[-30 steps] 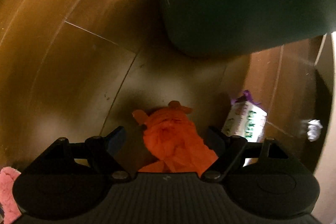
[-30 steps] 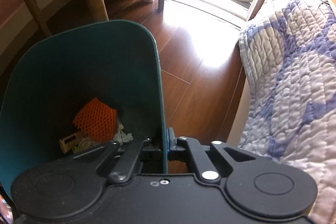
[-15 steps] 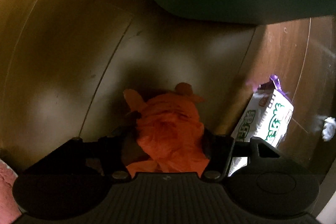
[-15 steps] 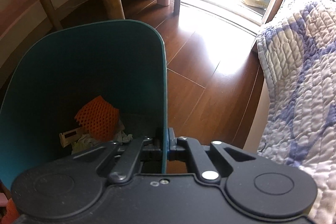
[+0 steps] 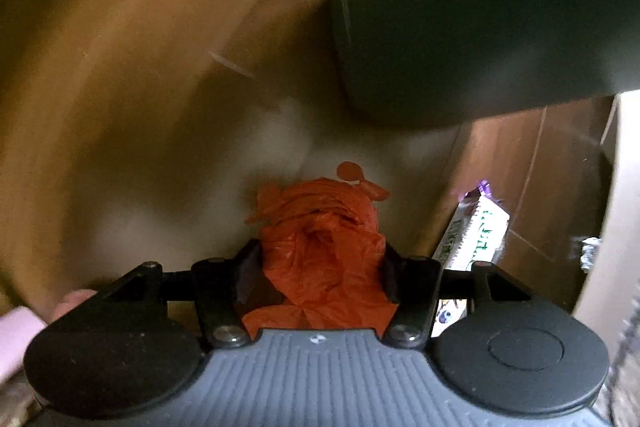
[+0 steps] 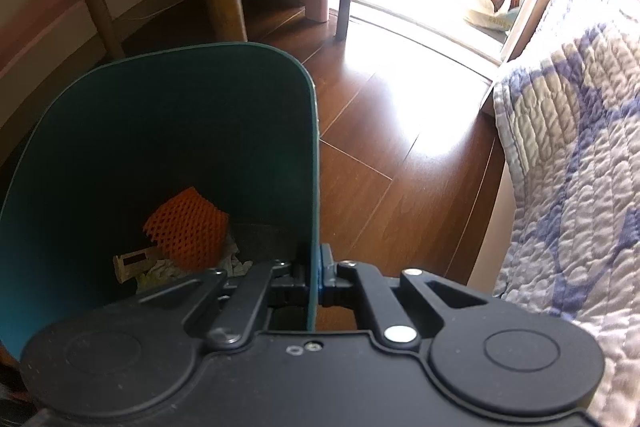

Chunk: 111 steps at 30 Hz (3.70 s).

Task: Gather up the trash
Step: 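Lower the left tool to the orange plastic bag and close on it, then lift the orange bag with the left tool over the teal bin, then open the left tool to drop the orange bag into the bin, then lower the left tool to the white snack packet and close on it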

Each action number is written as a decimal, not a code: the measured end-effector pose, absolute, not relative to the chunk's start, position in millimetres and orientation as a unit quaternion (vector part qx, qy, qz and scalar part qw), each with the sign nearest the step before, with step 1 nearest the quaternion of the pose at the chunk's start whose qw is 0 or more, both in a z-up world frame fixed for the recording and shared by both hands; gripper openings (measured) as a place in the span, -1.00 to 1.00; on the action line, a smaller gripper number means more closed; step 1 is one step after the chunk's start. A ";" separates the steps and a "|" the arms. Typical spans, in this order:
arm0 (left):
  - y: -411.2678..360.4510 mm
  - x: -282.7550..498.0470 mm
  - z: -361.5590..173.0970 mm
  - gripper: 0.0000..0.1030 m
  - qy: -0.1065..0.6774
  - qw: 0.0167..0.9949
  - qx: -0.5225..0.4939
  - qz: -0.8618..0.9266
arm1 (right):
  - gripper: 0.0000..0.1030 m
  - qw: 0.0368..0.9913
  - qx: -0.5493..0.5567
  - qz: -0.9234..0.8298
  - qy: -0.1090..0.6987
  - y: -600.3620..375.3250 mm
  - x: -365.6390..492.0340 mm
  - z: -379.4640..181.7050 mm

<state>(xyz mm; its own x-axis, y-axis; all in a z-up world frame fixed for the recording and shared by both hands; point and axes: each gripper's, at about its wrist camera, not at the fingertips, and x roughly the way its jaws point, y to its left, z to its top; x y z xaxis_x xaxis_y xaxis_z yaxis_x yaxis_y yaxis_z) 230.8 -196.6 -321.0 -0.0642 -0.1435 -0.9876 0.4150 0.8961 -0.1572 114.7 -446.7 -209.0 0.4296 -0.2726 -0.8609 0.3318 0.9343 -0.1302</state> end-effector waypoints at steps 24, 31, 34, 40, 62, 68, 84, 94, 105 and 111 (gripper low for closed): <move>-180.5 279.7 -78.0 0.13 0.488 0.835 -0.052 -0.248 | -0.95 0.832 -0.159 -0.161 0.507 -288.5 122.0 -182.0; -190.4 299.7 -129.1 0.13 0.542 0.814 0.009 -0.209 | -0.95 0.823 -0.211 -0.145 0.507 -260.0 126.9 -185.7; -188.8 305.8 -144.0 0.14 0.576 0.790 -0.008 -0.211 | -0.95 0.823 -0.216 -0.144 0.505 -259.7 127.3 -187.2; -206.0 303.9 -170.9 0.16 0.605 0.766 0.032 -0.215 | -0.94 0.822 -0.219 -0.140 0.507 -260.5 127.2 -188.7; -207.1 286.3 -144.2 0.53 0.540 0.786 0.007 -0.301 | -0.95 0.816 -0.144 -0.156 0.538 -308.0 139.8 -186.9; -207.1 267.6 -122.1 0.53 0.509 0.779 0.031 -0.364 | -0.93 0.801 -0.142 -0.140 0.565 -322.4 143.9 -188.5; -256.8 168.2 -210.7 0.54 0.536 0.657 0.201 -0.491 | -0.79 0.738 -0.195 -0.052 0.643 -326.8 135.8 -196.5; -289.6 129.8 -356.7 0.54 0.602 0.618 0.230 -0.450 | -0.75 0.723 -0.208 -0.011 0.659 -331.5 138.9 -198.3; -325.0 99.1 -454.2 0.54 0.632 0.587 0.288 -0.417 | -0.75 0.716 -0.185 0.004 0.673 -357.2 142.2 -206.4; -332.8 102.8 -486.7 0.54 0.652 0.577 0.313 -0.380 | -0.76 0.722 -0.158 0.008 0.673 -367.1 138.4 -214.2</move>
